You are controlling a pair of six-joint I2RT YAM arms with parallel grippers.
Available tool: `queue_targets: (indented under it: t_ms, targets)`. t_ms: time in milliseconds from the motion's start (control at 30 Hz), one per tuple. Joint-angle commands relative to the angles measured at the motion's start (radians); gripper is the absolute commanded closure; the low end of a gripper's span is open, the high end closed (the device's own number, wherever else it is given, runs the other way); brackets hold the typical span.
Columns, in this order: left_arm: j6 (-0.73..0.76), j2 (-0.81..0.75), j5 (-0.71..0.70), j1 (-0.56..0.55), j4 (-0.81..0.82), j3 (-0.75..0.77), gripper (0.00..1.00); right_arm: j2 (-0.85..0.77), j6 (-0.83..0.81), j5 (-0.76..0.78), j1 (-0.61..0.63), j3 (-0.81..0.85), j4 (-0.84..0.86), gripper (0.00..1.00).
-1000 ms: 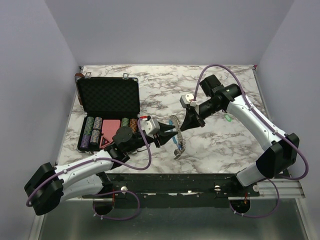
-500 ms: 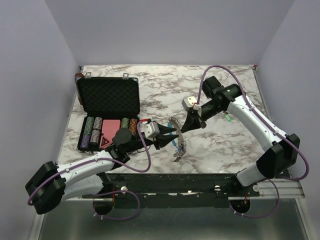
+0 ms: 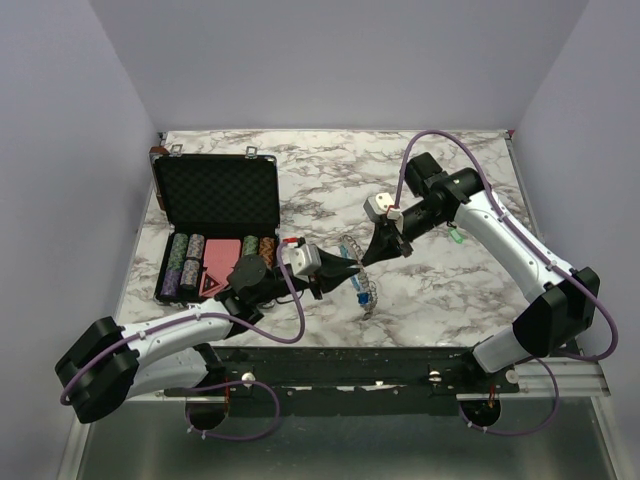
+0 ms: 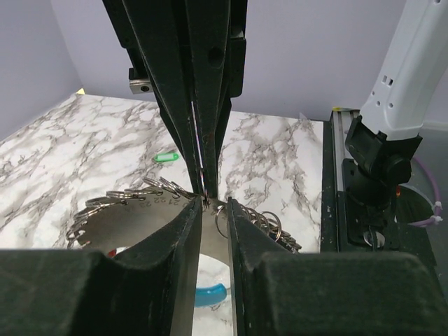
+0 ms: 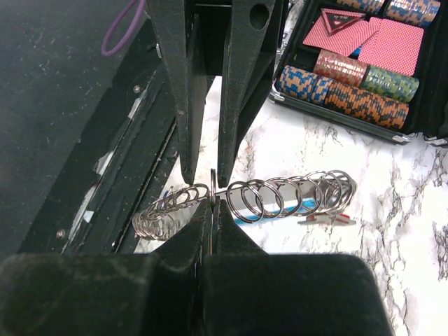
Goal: Put the keys on the keyring
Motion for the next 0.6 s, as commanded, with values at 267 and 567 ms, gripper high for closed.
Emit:
queue_targets:
  t_ms: [267, 567]
  targets:
    - [-0.019, 0.018, 0.022, 0.0, 0.065, 0.036, 0.78, -0.011, 0.009, -0.076, 0.001, -0.007, -0.006, 1.0]
    - [-0.01, 0.024, 0.006, -0.001, 0.044, 0.043, 0.82, -0.008, 0.012, -0.082, 0.001, -0.009, -0.005, 1.0]
